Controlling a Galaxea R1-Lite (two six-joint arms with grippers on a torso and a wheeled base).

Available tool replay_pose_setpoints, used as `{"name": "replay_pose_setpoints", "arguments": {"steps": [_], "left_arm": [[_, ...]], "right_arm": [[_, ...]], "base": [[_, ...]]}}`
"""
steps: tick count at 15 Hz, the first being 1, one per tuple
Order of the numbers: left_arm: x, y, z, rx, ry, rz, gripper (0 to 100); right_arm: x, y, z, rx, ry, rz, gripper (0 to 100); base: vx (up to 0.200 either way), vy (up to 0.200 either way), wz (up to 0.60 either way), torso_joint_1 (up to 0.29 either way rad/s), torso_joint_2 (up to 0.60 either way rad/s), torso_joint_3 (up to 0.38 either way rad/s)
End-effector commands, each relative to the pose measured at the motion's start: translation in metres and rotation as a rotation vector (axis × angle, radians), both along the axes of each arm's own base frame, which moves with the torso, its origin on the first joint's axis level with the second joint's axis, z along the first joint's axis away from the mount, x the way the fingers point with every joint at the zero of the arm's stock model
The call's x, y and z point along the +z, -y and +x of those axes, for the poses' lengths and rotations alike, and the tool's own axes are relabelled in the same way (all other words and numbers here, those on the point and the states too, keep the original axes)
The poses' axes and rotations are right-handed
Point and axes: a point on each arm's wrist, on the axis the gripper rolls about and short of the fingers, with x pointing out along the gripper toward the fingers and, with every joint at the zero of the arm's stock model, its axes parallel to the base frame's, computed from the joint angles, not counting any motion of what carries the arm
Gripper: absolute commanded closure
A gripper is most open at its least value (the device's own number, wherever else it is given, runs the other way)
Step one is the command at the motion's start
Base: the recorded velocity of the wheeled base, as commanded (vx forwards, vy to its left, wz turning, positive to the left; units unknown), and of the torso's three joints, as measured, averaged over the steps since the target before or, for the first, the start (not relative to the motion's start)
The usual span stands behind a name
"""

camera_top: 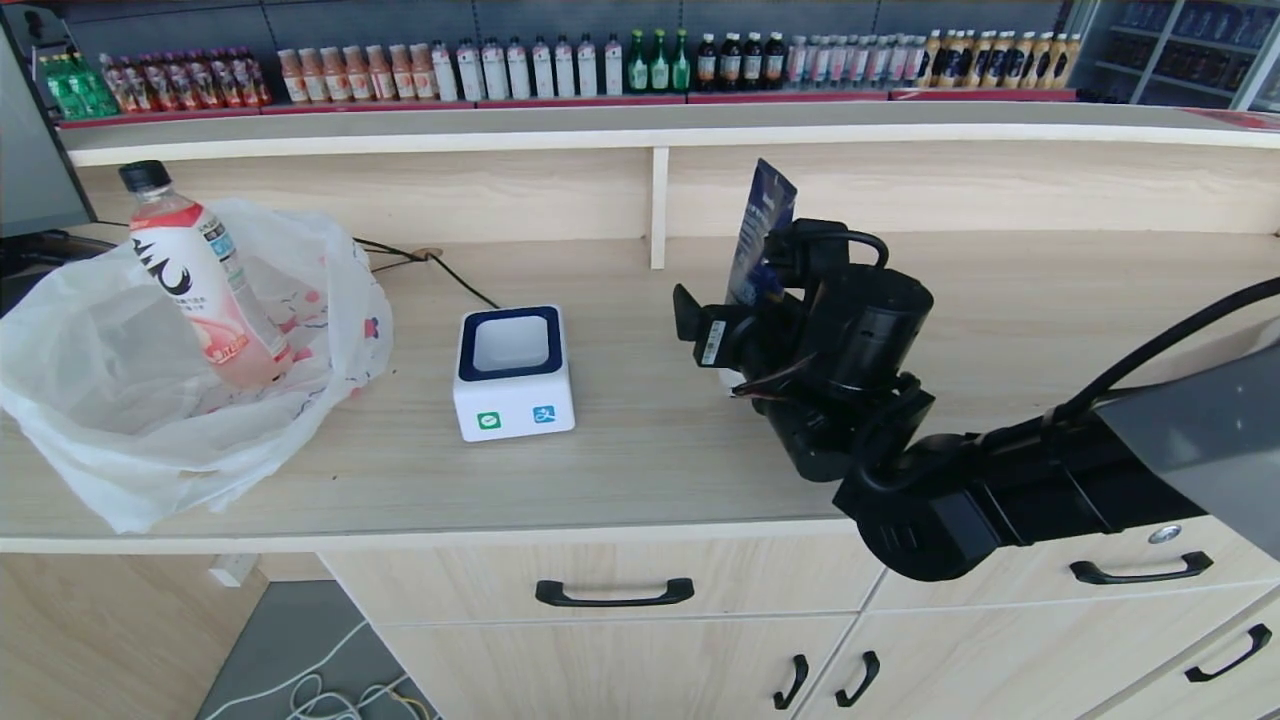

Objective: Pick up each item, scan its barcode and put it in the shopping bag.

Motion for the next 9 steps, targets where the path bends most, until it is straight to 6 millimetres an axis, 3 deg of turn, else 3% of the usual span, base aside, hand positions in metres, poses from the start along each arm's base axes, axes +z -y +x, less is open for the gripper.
{"name": "replay_pose_setpoints", "arguments": {"steps": [1,3,4,9], "left_arm": [[0.0,0.0,0.0,0.0,0.0,0.0,0],[0.0,0.0,0.0,0.0,0.0,0.0,0],[0.0,0.0,0.0,0.0,0.0,0.0,0],[0.0,0.0,0.0,0.0,0.0,0.0,0]], "right_arm": [[-0.001,-0.0003,0.0,0.0,-0.001,0.0,0],[-0.0008,-0.0001,0.0,-0.004,-0.001,0.002,0],[-0.001,-0.0001,0.0,-0.006,-0.002,0.0,100],[-0.0004,-0.0002,0.0001,-0.006,0.001,0.002,100]], "base": [[0.0,0.0,0.0,0.0,0.0,0.0],[0.0,0.0,0.0,0.0,0.0,0.0],[0.0,0.0,0.0,0.0,0.0,0.0],[0.0,0.0,0.0,0.0,0.0,0.0]]}}
